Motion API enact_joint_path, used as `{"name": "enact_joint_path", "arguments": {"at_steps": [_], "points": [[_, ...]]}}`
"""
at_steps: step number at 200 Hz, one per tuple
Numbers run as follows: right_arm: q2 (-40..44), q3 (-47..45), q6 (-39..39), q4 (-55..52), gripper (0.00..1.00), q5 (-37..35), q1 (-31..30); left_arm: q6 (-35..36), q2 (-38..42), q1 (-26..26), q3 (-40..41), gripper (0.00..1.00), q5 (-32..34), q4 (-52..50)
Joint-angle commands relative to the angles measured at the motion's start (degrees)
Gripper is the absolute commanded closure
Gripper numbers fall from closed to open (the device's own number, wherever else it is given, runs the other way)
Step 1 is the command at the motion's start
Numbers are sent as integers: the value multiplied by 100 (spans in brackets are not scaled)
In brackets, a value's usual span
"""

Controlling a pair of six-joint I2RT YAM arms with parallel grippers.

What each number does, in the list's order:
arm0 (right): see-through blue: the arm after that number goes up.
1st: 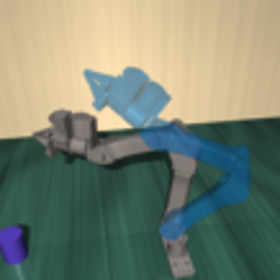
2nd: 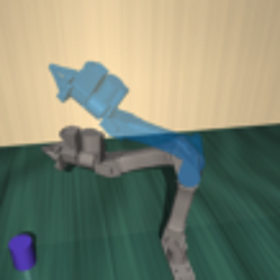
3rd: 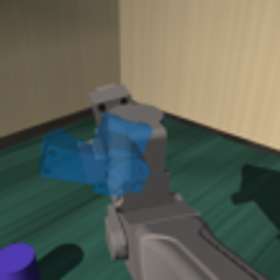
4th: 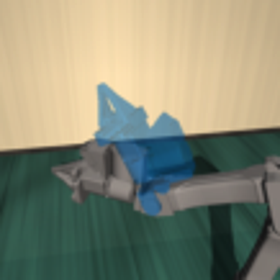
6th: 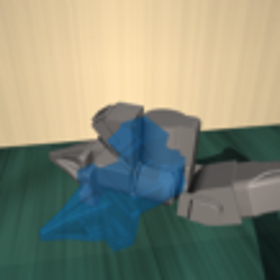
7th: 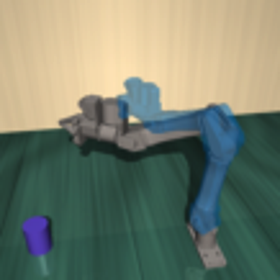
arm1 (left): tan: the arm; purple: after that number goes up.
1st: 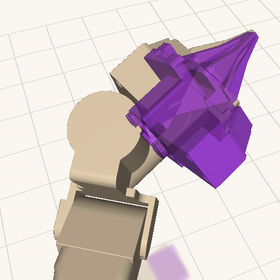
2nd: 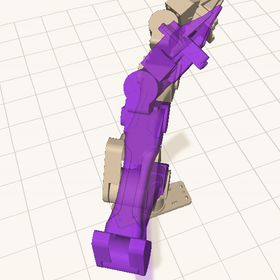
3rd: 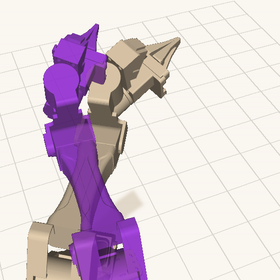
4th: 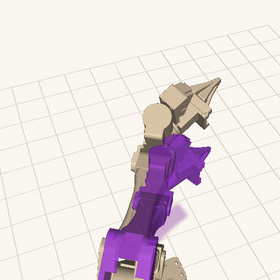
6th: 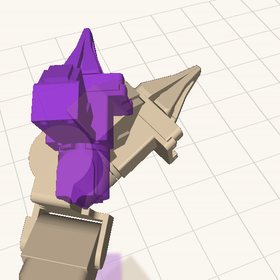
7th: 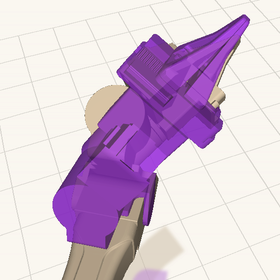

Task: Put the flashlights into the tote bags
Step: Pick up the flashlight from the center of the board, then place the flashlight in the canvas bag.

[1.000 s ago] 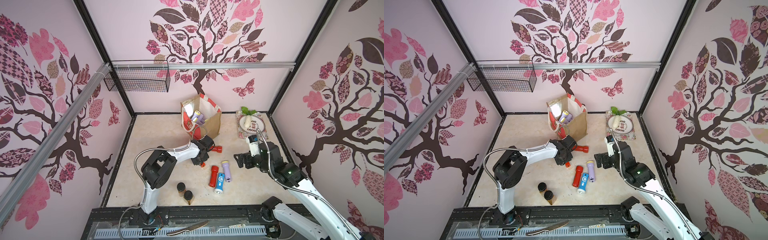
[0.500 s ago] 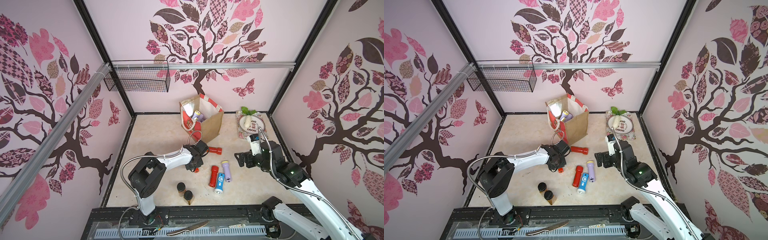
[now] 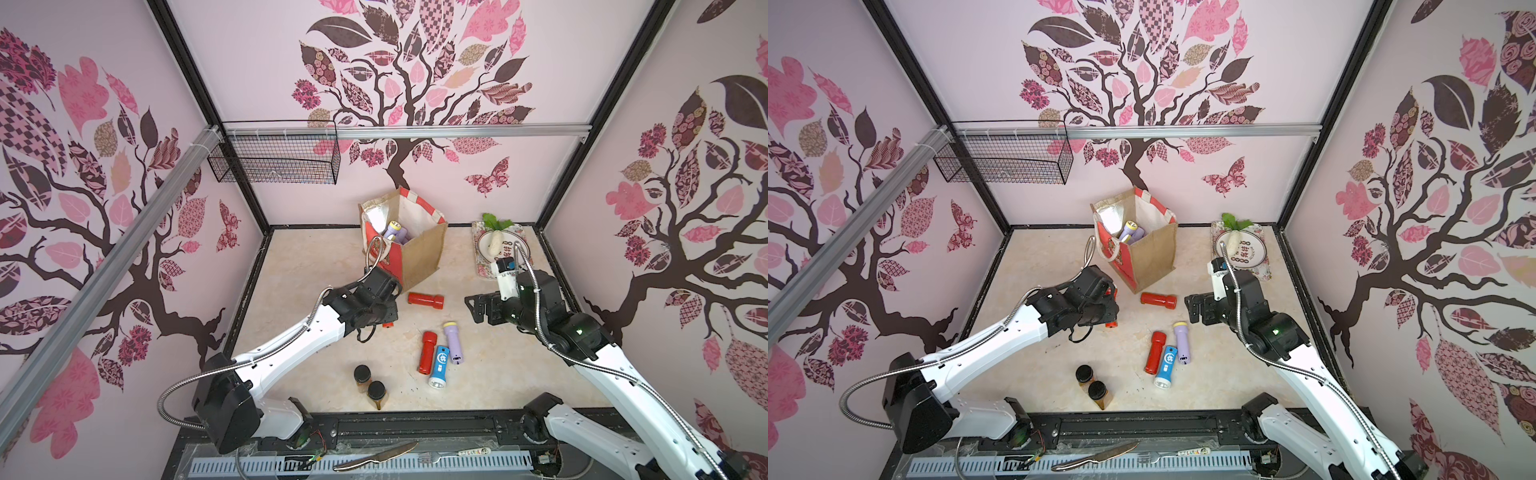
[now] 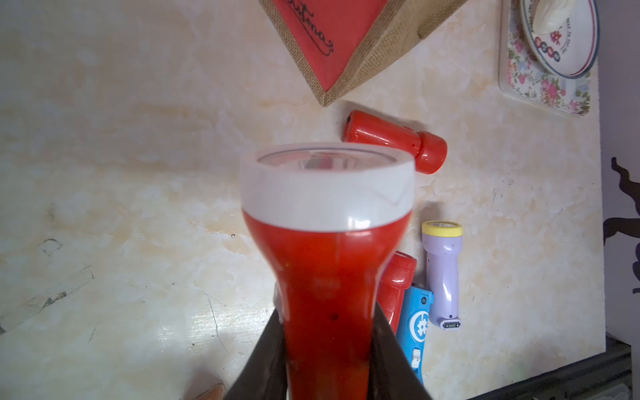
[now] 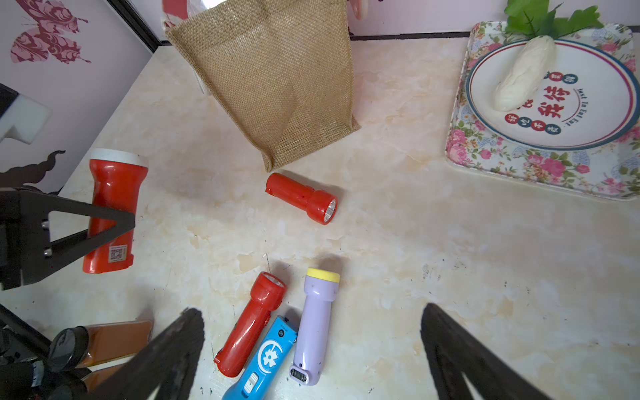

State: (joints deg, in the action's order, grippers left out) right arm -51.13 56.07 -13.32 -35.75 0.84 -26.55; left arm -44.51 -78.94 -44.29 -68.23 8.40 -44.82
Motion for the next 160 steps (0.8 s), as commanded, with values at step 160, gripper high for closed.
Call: {"name": "enact_joint_path", "arguments": {"at_steps": [160], "points": [[-1038, 1708, -273, -1160, 0, 288, 27, 1648, -2987, 1338, -4905, 98, -616, 957]]}}
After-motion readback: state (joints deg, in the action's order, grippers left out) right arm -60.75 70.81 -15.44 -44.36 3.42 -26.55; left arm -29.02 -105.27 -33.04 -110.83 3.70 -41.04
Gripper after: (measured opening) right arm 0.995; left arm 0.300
